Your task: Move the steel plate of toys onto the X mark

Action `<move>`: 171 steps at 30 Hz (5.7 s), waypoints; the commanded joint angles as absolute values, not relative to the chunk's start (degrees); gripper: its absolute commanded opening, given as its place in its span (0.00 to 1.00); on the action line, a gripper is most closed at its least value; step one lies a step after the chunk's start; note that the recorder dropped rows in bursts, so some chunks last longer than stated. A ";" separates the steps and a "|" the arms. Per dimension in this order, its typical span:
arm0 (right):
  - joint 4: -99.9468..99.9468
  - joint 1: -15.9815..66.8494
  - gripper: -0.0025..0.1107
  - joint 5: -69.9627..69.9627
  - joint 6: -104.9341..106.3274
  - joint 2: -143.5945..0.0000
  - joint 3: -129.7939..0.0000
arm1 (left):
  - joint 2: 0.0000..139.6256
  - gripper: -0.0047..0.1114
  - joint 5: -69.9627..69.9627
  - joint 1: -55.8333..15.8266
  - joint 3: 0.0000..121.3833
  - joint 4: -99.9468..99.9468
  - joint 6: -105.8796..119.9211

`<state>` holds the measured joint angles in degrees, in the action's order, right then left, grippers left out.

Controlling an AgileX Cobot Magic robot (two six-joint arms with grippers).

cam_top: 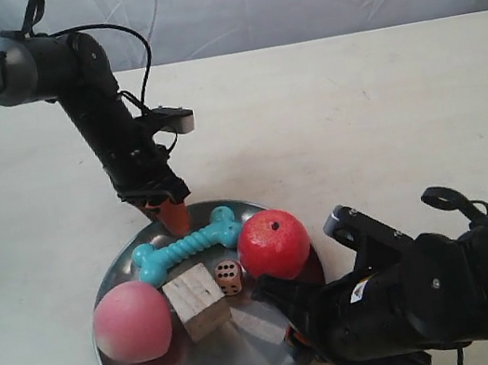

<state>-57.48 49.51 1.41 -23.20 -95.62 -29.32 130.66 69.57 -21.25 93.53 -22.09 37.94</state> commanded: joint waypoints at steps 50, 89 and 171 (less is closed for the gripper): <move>-57.13 49.72 0.01 3.20 -22.95 -96.38 -29.94 | 130.55 0.04 69.96 -21.70 83.03 -16.51 23.85; -55.60 47.29 0.01 -4.08 -22.64 -92.84 -29.94 | 123.10 0.04 69.96 -21.81 83.80 -14.05 19.50; -52.95 44.21 0.01 -1.33 -22.72 -92.62 -33.05 | 117.25 0.04 69.96 -21.81 84.15 -6.64 16.56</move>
<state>-53.28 45.92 -0.41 -23.38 -92.35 -31.82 118.32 69.23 -21.29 83.56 -3.64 17.63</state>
